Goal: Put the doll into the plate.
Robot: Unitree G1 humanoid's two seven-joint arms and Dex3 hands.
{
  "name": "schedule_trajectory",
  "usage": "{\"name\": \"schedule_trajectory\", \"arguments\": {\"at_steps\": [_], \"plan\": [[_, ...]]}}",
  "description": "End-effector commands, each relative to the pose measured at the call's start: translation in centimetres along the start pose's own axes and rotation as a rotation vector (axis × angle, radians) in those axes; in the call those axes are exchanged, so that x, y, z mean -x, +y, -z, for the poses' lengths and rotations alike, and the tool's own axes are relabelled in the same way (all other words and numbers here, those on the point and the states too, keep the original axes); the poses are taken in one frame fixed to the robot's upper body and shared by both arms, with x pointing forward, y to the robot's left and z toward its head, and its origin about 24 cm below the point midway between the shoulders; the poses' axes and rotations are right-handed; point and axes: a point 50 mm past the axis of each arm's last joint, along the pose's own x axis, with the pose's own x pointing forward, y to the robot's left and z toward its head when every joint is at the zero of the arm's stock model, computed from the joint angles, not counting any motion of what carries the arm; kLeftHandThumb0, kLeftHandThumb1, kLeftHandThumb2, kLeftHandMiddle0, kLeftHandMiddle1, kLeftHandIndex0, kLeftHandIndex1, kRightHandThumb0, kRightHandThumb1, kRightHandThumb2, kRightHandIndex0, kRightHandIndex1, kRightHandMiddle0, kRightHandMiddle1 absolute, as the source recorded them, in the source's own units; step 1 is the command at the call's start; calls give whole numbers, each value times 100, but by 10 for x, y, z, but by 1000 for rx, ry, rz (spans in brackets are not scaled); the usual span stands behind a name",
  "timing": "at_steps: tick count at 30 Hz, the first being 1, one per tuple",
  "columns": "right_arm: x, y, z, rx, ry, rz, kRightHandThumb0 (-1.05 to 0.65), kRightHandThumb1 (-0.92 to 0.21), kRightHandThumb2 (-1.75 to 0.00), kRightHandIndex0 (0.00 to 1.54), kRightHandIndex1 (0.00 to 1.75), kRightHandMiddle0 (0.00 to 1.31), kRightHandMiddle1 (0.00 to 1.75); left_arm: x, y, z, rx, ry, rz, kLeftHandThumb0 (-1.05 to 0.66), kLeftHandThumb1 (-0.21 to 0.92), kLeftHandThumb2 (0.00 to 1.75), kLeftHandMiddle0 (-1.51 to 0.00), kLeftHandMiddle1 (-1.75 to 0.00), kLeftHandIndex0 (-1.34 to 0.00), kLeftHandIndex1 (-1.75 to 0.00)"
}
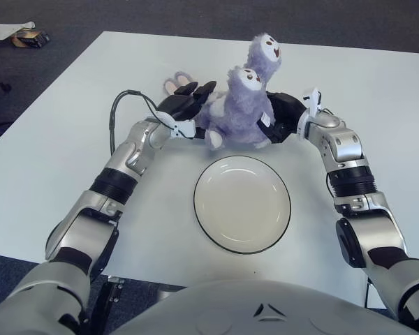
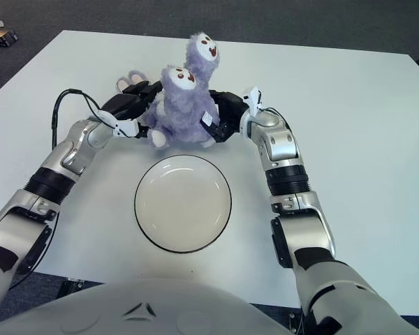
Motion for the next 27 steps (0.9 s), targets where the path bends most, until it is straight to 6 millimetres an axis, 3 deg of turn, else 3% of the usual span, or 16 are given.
{"name": "schedule_trajectory", "arguments": {"at_steps": [1,8,18,27], "plan": [[2,5,-2,-5,-9,-47,0,0,-164,89,163,61,175,-4,3,-3,-26,-23,-47,-105,86,24,-9,-11,0,-6],[3,7,-2,-12,-4,-63,0,1,-162,93,156,62,175,-5,2,-5,-25,-48,-114,-105,87,25,-9,-13,0,-9],[5,9,-4,-13,6,-83,0,1,-153,102,126,68,175,-6,-5,-8,-18,-104,-250,-105,88,24,0,-2,0,0],[7,10,-4,-22,17,-96,0,1,-151,103,121,70,175,-7,-10,-8,-9,-122,-303,-103,86,23,0,0,0,0]]}}
